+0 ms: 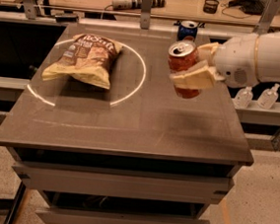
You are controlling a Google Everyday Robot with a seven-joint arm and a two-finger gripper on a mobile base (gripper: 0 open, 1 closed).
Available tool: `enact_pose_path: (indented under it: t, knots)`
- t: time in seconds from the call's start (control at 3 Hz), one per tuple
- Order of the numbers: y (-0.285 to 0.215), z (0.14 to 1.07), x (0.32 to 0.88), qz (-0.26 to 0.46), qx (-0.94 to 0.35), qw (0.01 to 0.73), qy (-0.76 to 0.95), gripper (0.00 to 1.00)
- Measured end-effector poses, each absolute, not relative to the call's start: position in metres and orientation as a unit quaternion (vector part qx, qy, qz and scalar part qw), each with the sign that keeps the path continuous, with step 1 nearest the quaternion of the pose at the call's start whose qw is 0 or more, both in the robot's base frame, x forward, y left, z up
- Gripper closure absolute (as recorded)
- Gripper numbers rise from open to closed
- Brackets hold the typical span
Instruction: Knock coke can over
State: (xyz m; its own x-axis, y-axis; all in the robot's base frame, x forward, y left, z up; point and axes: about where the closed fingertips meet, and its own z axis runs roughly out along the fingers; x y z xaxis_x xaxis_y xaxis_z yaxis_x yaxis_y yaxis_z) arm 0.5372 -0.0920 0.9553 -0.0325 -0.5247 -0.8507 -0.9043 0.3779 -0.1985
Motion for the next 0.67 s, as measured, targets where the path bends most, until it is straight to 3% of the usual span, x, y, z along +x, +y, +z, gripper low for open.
enact_pose_path:
  t: [0.67]
  knots:
    - [-0.035,0.96,0.515,0.135,-0.612,0.309,0.715,1.0]
